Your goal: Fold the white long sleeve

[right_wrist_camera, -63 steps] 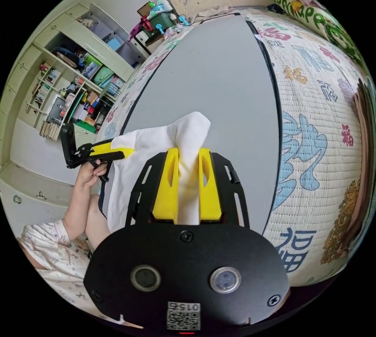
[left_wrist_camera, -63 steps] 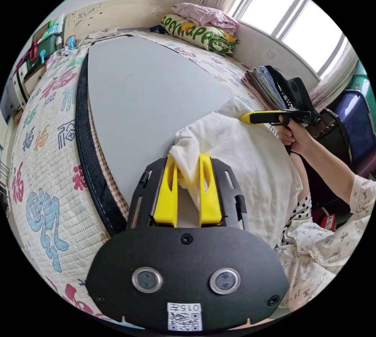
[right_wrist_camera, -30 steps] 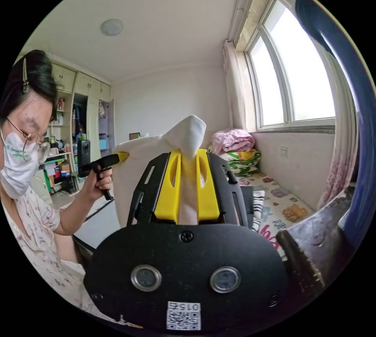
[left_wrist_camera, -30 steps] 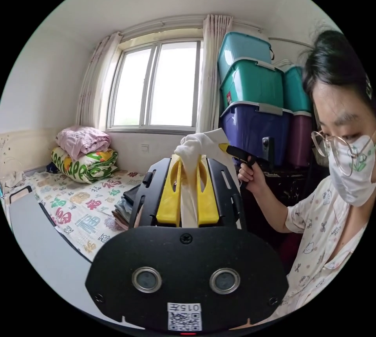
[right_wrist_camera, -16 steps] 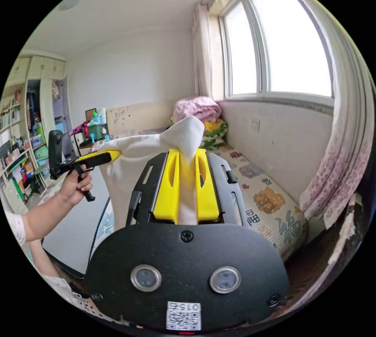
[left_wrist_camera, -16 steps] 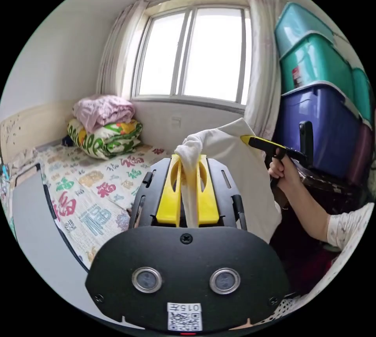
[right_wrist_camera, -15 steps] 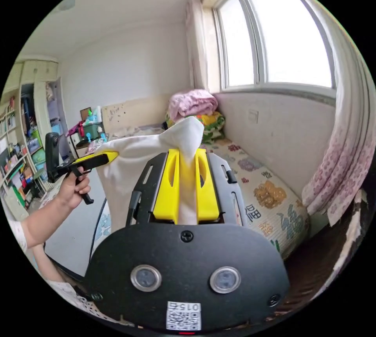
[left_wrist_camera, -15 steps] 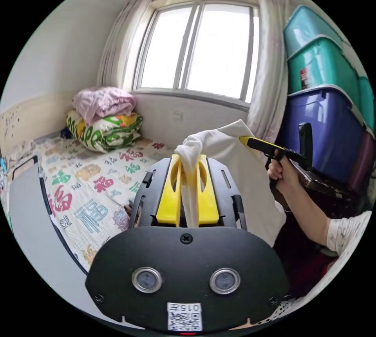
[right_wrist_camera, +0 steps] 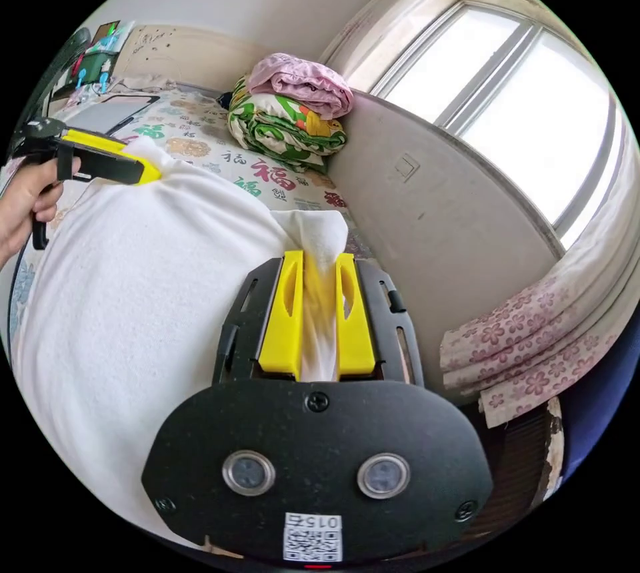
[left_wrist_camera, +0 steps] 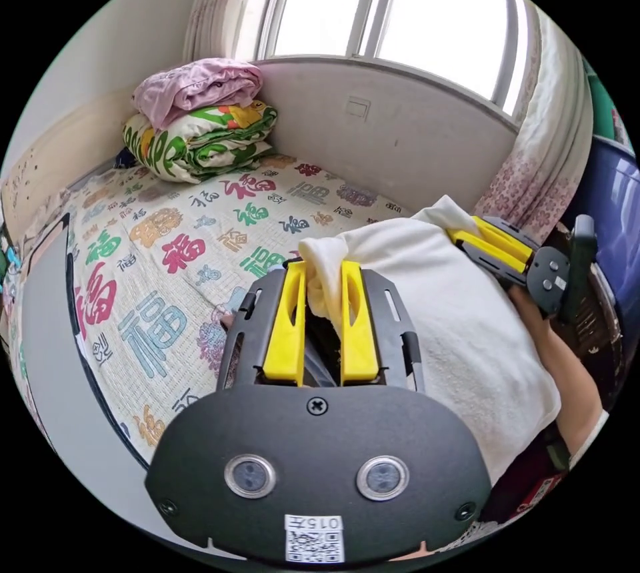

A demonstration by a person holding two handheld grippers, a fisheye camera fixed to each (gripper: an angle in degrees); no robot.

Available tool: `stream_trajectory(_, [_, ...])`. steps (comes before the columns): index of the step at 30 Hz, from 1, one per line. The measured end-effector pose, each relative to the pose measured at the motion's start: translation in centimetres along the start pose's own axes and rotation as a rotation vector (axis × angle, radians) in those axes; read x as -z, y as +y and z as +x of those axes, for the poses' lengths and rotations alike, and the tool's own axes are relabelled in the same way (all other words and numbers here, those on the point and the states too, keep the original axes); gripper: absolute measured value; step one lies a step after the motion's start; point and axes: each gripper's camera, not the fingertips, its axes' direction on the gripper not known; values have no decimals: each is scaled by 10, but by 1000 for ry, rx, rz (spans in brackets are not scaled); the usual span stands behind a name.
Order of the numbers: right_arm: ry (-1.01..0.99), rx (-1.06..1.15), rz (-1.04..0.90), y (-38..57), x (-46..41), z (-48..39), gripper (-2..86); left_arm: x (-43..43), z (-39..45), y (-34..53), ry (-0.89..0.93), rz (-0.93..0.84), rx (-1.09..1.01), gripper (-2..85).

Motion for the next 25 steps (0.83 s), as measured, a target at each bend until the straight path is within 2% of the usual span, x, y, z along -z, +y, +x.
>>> stream_trajectory(4, [-59,-73,38,17,-33,17,81,54,5,24,-1,71,62,48])
stream_trajectory(9, [-31,-99,103,34,-18,32,70,151,30,110,-212,23,-112,-2])
stream_trajectory(11, [129,-137,288,55,32,24,12,213,44,183,-295,38,-190,-6])
stream_trajectory(13, [219,-139,443,77,76,7,-2,264,56,247,-370,78,-212,-7])
stream_trajectory(15, [234,-132,576,105,124,-15,-7,316,70,317,-423,140,-215,-7])
stream_trajectory(18, [129,-198,792,175,199,-53,-9,395,102,445,-493,249,-211,-6])
stream_trajectory(20, [-38,-233,896,240,238,-92,-10,454,127,553,-536,361,-149,-4])
stream_trajectory(22, [-179,-230,910,285,248,-129,-10,491,139,636,-503,422,-111,-3])
stream_trajectory(25, [-416,-244,789,340,234,-200,-10,538,129,759,-335,343,89,0])
